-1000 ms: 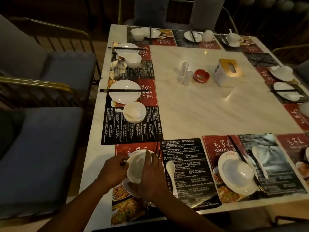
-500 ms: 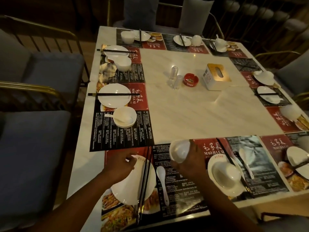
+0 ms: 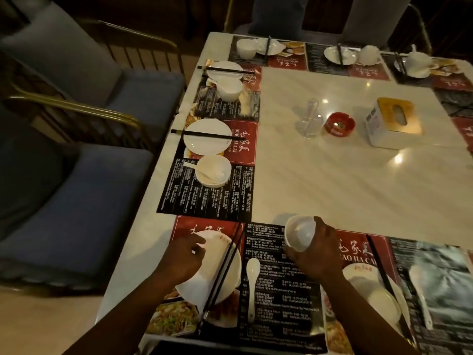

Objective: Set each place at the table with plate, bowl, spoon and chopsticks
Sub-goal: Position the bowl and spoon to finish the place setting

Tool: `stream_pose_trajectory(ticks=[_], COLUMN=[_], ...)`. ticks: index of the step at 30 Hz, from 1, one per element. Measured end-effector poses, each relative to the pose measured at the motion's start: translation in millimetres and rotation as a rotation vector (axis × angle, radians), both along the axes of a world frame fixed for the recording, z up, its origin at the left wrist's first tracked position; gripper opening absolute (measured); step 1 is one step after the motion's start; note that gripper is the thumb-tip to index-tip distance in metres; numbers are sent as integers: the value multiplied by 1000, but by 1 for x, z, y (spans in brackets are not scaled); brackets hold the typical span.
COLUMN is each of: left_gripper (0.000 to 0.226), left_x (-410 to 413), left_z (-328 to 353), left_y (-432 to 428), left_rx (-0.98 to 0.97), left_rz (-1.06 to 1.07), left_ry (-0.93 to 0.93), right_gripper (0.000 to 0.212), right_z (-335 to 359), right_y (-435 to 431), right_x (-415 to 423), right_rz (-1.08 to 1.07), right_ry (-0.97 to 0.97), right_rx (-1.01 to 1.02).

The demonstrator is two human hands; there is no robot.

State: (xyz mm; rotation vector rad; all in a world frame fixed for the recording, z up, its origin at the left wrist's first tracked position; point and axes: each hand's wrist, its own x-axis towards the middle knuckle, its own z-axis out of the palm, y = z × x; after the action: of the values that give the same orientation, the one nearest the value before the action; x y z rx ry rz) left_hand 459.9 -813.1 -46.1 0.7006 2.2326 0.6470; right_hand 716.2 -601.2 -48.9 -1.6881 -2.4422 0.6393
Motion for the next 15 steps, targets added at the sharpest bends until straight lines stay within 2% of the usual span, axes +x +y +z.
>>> stream_pose_trajectory(ticks=[4,6,8,9,11,13,15], left_gripper=[22,23,24,24,24,24,24], left_x=[5,8,8,8,7,6,4], left_z=[-3,-6,-10,-11,-15,-16,-18], left_y=[-6,-6,-6,-5,-5,-4,-4], left_rx=[-19,-26,-42,-45,-42,-39,-23], left_rz=[-7,-34,-63,-83,-133,-191,-223], left_ry=[33,38,29,28,32,42,57], right_gripper=[118,97,62,43,12,14,12], right_z=[8,23,37,43,48,43,31], right_y=[-3,-14,-30,-40,-66,-92,-115], right_x=[-4,-11,-21,-29,-46,-59,-69], right_rz=[0,-2,80,145,258,330,334], right_ry=[-117,-128,-34,15,46,10,-7], right_rx=[-13,81,167,130,-109,-313,-375])
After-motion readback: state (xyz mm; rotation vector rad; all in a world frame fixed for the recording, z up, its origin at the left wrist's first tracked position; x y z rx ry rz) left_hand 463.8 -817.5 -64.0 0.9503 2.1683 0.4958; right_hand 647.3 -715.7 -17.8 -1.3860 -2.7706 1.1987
